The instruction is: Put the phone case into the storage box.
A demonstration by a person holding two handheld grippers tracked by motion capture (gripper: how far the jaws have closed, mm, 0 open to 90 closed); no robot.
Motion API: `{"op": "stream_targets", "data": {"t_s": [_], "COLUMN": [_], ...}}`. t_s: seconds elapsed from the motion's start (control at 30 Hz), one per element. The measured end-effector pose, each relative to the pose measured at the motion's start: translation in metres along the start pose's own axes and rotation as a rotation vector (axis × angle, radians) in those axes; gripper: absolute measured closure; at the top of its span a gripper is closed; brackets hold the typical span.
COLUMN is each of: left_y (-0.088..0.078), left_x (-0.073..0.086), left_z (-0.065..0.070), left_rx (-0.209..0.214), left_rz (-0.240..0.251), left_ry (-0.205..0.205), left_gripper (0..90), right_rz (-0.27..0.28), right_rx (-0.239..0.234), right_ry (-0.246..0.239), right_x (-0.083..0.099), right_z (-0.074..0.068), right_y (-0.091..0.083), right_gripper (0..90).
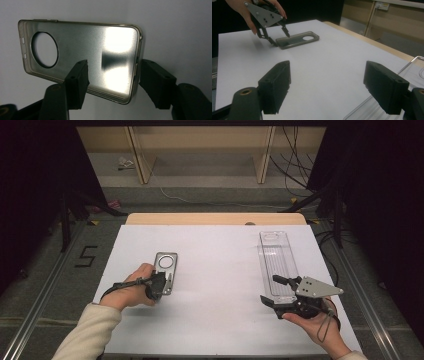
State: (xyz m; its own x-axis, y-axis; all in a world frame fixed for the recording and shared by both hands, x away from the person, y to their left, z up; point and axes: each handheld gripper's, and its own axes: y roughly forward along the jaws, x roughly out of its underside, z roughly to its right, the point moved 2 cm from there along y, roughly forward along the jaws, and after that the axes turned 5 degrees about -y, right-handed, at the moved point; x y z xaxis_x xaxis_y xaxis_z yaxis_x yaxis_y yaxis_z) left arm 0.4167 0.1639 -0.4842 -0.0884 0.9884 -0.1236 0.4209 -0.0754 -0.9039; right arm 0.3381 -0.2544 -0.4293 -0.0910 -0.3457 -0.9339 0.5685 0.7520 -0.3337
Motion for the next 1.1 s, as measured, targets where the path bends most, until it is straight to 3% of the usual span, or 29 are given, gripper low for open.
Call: {"op": "stream_targets", "data": {"t_s": [0.43, 0.67, 1.1], "left_y": [-0.0007, -0.0009, -0.0009], "left_x": [-0.0003, -0.0003, -0.0008], "left_z": [0.0004, 0.0018, 0.0015], "left_rx": [0.071, 0.107, 0.145], "left_rz": [-0.002, -0.01, -0.02], "left_ry": [0.045, 0.05, 0.063], "left_gripper": [58.3, 67.3, 77.4], "right_rz": [0.001, -0.001, -0.002], "right_rx": [0.0, -0.003, -0.004], "right_ry": [-0.003, -0.001, -0.003], "right_x": [-0.0002, 0.0001, 0.0001], "right_z": [-0.0001, -0.0003, -0.0004], "right_y": [0.0002, 0.0005, 0.0007], "right_gripper": [22.9, 22.9, 22.9]}}
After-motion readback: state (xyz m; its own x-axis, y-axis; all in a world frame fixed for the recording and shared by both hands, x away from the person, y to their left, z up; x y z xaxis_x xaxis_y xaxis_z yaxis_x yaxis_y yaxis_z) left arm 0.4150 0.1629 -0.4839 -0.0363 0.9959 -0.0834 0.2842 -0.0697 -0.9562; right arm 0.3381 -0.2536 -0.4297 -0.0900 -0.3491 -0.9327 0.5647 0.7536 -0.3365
